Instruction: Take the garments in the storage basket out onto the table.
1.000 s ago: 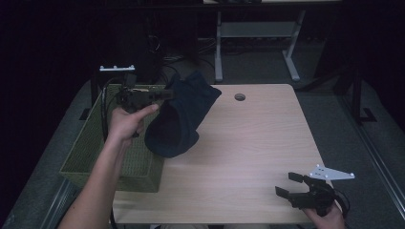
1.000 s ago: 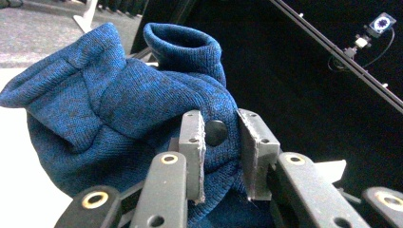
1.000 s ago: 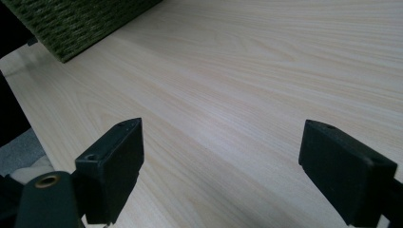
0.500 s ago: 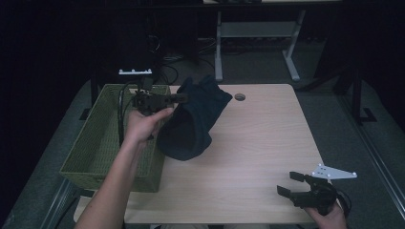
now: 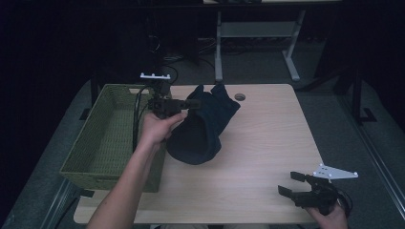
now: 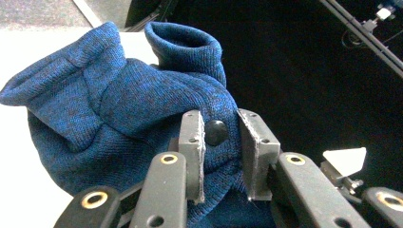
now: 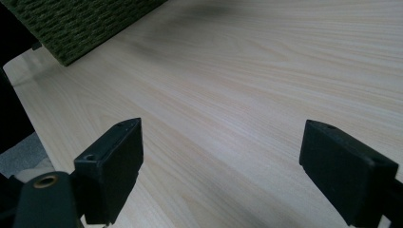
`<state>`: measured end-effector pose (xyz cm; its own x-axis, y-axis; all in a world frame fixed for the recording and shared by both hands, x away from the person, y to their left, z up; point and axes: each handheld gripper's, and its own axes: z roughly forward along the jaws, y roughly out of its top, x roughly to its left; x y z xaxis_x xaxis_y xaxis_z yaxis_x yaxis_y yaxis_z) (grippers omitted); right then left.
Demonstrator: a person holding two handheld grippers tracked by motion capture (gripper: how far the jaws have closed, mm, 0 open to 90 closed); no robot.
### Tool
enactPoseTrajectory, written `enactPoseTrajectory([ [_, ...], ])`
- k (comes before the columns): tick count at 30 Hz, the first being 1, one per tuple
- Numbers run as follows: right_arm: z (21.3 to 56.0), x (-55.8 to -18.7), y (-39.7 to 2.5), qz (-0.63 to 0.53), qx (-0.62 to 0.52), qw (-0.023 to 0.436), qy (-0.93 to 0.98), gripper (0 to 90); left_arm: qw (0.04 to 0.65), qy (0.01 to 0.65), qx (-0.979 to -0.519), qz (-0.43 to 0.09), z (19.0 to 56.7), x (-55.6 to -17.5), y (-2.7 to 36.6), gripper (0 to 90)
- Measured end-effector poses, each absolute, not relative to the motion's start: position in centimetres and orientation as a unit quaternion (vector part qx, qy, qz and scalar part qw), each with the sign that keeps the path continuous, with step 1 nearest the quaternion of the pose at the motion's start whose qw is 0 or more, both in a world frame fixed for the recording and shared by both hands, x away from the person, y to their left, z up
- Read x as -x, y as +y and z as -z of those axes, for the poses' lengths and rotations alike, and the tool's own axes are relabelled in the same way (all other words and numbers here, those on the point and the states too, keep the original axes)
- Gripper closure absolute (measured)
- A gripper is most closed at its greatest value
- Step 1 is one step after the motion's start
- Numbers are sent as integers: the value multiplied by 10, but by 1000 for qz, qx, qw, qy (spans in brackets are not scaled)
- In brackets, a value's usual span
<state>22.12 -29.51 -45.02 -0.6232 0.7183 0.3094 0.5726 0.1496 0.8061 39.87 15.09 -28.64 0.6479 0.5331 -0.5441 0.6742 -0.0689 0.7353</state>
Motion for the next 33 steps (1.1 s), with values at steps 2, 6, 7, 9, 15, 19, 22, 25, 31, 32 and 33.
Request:
enactPoseTrajectory([
  [2,450,-221,-295,-493,-427,74,754,143,540,413,-730,67,289,-399,146,728],
  [6,451,-222,-295,-492,-427,74,755,143,537,414,-731,71,293,-400,138,728],
  [7,451,-222,-295,-492,-427,74,755,143,537,414,-731,73,296,-401,135,728],
  [9,451,-222,-295,-491,-427,73,756,143,534,415,-733,75,302,-400,128,727],
  [15,451,-222,-294,-491,-426,71,757,144,509,416,-749,84,327,-399,105,727],
  [19,451,-221,-294,-494,-425,69,755,144,501,421,-751,88,339,-400,99,725],
  [22,450,-221,-292,-494,-424,68,756,144,488,431,-754,87,357,-401,95,725],
  [25,451,-223,-290,-494,-422,68,757,145,482,435,-755,88,372,-399,91,724],
  [31,449,-229,-281,-496,-417,67,759,147,472,442,-758,93,396,-392,82,721],
  [32,449,-229,-279,-497,-417,65,758,148,469,441,-759,94,399,-391,82,718],
  [33,449,-230,-278,-497,-418,63,758,149,469,441,-759,94,399,-391,82,717],
])
